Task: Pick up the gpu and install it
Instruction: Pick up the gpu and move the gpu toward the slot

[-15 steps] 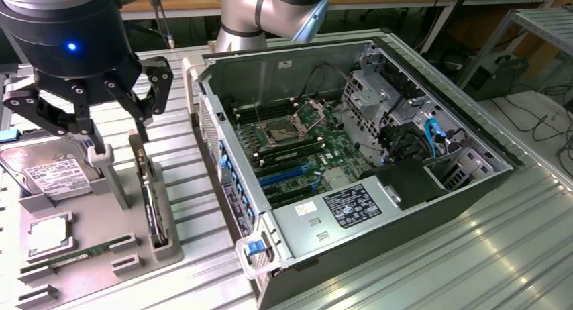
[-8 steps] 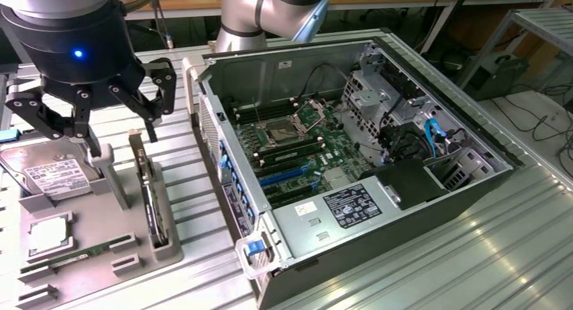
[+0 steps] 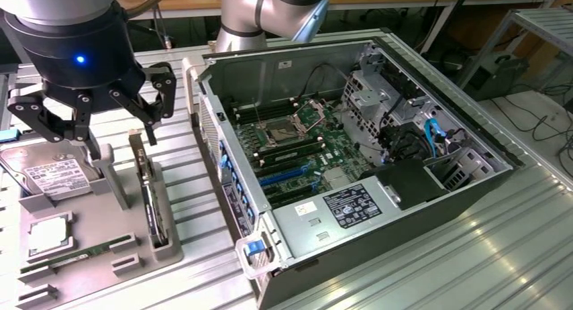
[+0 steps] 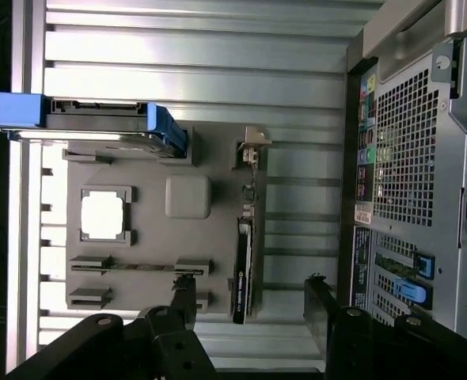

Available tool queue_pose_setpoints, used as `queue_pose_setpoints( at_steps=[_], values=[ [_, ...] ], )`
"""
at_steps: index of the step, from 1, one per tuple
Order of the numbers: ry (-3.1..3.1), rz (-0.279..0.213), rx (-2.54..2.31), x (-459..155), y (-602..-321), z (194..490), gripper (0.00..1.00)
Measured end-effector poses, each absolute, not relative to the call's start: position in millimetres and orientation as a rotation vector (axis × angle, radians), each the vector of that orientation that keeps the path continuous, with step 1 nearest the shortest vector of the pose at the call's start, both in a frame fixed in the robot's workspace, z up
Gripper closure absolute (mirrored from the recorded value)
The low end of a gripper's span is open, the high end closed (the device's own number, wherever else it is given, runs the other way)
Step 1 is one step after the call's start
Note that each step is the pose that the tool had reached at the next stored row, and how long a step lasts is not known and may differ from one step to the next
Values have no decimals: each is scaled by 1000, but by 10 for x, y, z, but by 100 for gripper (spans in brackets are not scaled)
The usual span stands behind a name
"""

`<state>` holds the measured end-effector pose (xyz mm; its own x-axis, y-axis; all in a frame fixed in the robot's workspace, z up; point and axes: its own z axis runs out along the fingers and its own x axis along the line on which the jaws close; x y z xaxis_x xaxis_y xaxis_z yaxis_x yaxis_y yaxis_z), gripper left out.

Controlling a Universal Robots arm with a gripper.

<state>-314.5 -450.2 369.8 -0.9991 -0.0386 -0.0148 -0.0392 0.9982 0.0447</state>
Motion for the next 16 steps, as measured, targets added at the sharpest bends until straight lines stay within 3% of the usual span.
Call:
queue_pose_setpoints(
  at_steps=[16],
  values=[
    [3127,69,-61,-3144,-4506,3541,34]
  ],
)
